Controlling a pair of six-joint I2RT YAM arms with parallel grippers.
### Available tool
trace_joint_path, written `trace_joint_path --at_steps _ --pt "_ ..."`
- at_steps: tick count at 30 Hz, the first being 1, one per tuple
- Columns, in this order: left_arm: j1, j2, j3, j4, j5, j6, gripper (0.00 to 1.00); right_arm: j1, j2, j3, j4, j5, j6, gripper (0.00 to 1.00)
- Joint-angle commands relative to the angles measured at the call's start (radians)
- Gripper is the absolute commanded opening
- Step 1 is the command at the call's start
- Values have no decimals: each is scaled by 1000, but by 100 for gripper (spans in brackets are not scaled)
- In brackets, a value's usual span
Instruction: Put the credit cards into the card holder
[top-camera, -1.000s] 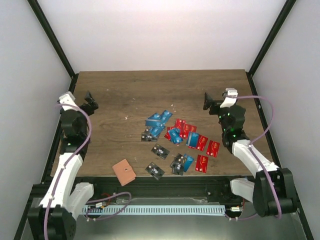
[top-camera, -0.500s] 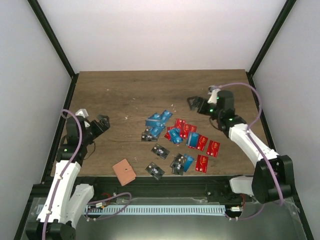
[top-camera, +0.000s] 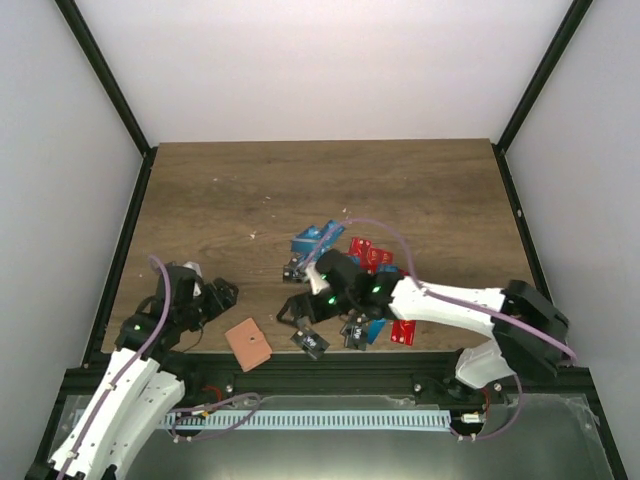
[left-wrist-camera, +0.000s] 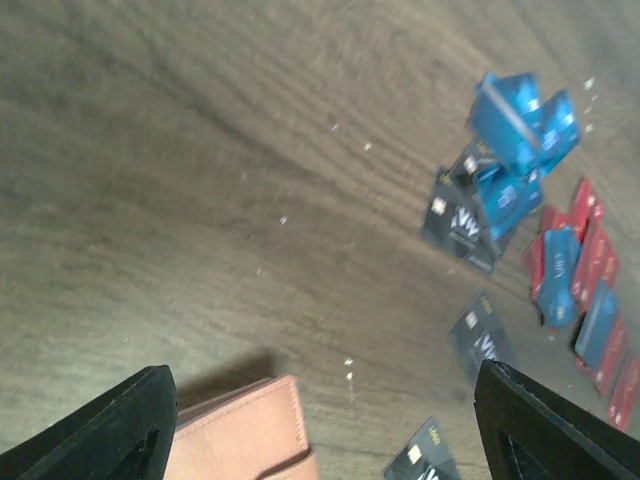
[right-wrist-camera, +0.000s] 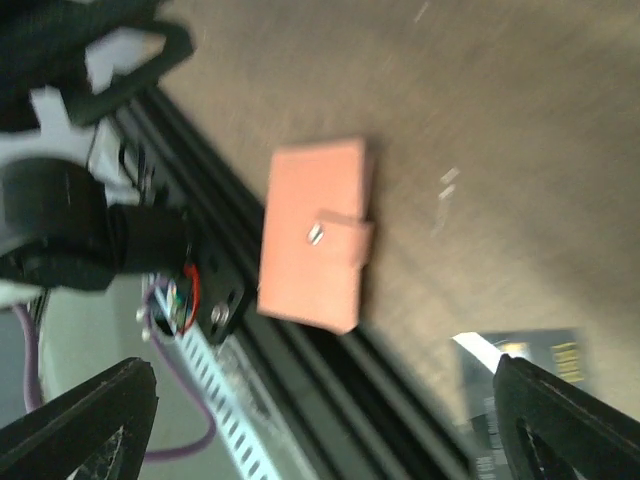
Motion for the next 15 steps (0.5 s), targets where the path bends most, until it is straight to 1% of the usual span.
trace_joint_path --at_steps 1,3,5,10,15 --pt "-52 -9 -34 -36 -38 -66 83 147 115 113 -53 -3 74 93" --pt "-65 1 -28 -34 -49 -67 82 176 166 154 -76 5 87 90" --pt "-75 8 -26 -32 -62 -67 82 183 209 168 -67 -18 107 86" --pt "-84 19 -27 -5 -59 -69 81 210 313 173 -32 -85 129 80" --pt "-88 15 -26 3 -58 -69 80 217 370 158 28 -104 165 75"
